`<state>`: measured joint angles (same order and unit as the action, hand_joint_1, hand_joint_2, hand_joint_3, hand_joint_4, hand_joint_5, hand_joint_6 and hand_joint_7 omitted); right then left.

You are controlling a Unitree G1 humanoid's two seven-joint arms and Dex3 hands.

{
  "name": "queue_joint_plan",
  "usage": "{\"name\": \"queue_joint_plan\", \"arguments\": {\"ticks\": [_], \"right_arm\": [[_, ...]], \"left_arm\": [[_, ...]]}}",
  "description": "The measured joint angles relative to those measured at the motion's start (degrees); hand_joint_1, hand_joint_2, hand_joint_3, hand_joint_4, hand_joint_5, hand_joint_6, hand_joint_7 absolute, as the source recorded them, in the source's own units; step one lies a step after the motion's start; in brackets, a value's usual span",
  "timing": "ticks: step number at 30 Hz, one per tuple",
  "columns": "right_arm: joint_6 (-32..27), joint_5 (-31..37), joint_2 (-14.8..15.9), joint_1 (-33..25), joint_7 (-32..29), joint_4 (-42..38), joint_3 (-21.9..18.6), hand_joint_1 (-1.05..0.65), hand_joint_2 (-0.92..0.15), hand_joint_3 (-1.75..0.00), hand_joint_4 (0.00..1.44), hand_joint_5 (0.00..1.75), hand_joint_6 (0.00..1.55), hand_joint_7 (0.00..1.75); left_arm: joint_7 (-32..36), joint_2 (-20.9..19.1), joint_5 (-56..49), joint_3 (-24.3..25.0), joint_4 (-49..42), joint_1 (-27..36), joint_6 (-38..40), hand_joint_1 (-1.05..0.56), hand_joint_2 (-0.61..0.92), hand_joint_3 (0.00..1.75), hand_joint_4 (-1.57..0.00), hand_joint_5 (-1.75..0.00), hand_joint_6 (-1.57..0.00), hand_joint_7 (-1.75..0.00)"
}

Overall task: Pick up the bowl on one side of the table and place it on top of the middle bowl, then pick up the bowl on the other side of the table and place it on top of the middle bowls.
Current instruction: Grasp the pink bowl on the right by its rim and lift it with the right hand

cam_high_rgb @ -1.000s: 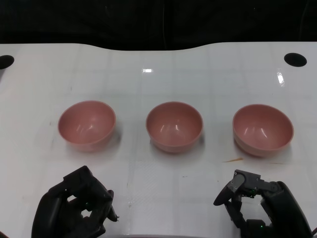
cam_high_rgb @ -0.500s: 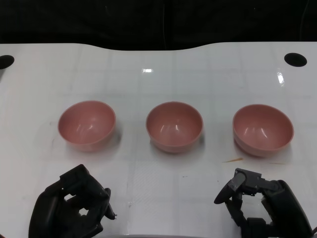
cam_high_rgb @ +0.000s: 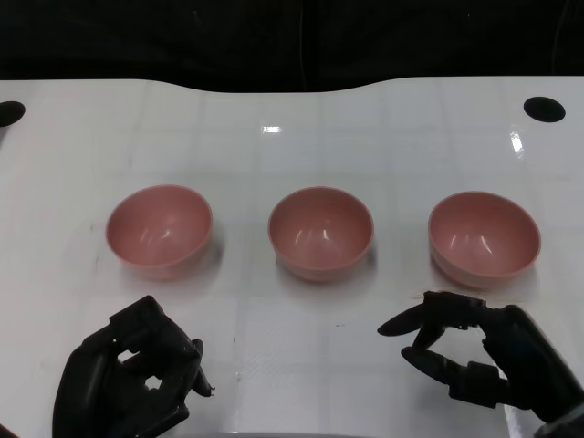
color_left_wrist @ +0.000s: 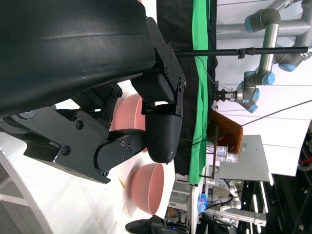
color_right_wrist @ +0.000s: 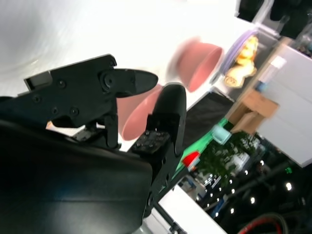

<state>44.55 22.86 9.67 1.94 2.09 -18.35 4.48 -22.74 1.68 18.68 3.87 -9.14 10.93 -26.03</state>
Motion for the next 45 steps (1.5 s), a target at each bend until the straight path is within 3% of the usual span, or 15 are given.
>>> {"name": "queue_joint_plan", "arguments": {"ticks": [3,9,20,29,39,45], "right_arm": [[-3.7,6.2,1.8,-0.2,-2.8,4.1,0.0,-0.49,-0.92,-0.18,0.25,0.88,0.46,0.32],[-10.6,11.8,4.5,-0.6,-5.6,10.3,0.0,-0.54,-0.92,-0.08,0.17,0.75,0.38,0.17],[-23.9,22.5,8.2,0.8,-7.7,16.7,0.8,-0.69,-0.92,-0.05,0.09,0.65,0.27,0.05],[-33.4,31.5,8.9,7.0,-12.2,12.4,5.3,-0.7,-0.92,-0.02,0.03,0.64,0.25,0.04],[-39.6,33.2,9.7,11.6,-14.1,4.3,10.2,-0.65,-0.92,-0.01,0.0,0.62,0.24,0.03],[-43.3,34.0,9.7,14.5,-14.0,0.4,13.6,-0.64,-0.91,0.0,0.1,0.52,0.27,0.02]], "left_arm": [[0.0,0.0,0.0,0.1,0.0,0.0,0.2,-0.12,0.68,0.84,-0.83,-1.58,-0.82,-1.38],[0.0,-0.1,0.0,0.2,-0.1,-0.2,0.2,-0.12,0.67,0.85,-0.82,-1.58,-0.81,-1.39],[0.0,0.3,-0.7,-0.1,-0.7,-0.5,0.2,-0.12,0.66,0.89,-0.83,-1.59,-0.8,-1.42],[0.1,0.5,-1.3,-0.2,-1.1,-0.7,-0.4,-0.12,0.67,0.87,-0.83,-1.58,-0.81,-1.4],[0.1,0.6,-1.5,-0.6,-1.0,-0.5,-0.3,-0.12,0.65,0.91,-0.82,-1.6,-0.81,-1.4],[0.1,0.5,-0.8,-0.6,-0.4,-0.2,0.0,-0.1,0.64,0.92,-0.83,-1.58,-0.82,-1.38]]}}
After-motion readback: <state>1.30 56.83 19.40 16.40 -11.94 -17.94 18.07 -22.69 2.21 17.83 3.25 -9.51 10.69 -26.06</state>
